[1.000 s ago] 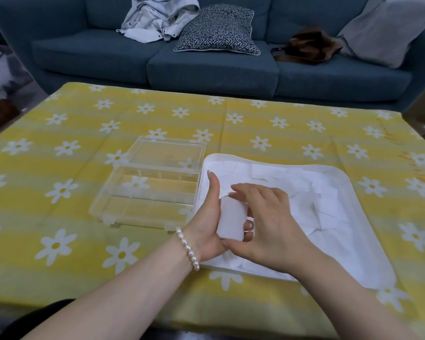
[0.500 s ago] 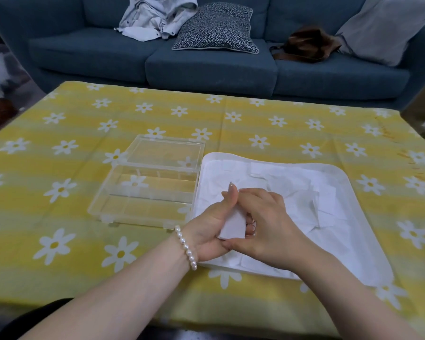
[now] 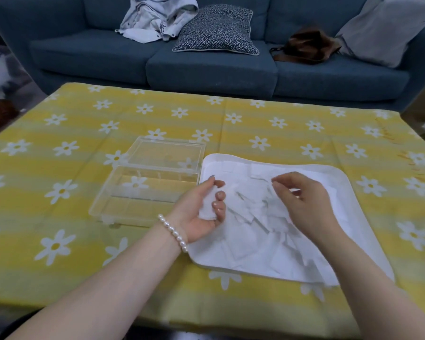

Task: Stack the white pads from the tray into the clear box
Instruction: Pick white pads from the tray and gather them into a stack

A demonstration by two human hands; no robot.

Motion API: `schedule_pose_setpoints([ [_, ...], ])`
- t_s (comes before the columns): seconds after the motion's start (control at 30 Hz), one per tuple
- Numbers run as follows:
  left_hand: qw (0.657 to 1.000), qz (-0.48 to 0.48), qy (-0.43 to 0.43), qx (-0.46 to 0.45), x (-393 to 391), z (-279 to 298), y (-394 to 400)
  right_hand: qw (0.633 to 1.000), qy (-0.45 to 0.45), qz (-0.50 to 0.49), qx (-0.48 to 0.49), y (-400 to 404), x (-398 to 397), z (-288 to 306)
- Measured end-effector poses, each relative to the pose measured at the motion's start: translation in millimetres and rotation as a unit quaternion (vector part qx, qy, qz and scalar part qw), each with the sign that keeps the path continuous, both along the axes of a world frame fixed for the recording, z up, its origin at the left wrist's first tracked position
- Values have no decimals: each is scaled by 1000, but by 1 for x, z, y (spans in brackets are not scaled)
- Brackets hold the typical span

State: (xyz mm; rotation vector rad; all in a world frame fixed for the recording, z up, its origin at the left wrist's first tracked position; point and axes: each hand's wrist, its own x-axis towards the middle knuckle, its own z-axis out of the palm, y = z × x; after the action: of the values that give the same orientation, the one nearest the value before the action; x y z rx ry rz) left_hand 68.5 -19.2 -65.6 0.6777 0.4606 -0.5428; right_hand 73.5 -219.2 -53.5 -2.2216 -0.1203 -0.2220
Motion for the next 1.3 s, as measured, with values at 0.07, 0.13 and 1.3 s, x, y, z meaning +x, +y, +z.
schedule_pose_setpoints([
  [0.07,999,43,17,-4,6,2,10,997,-11,-9,-76,-6,5,-11],
  [0.13,997,73,32,-8,8,3,15,989,-5,46,-138,-1,4,-22],
  [1.3,997,35,-59,-26,-9,-3,-19,883,337,-19,326,64,-40,2],
])
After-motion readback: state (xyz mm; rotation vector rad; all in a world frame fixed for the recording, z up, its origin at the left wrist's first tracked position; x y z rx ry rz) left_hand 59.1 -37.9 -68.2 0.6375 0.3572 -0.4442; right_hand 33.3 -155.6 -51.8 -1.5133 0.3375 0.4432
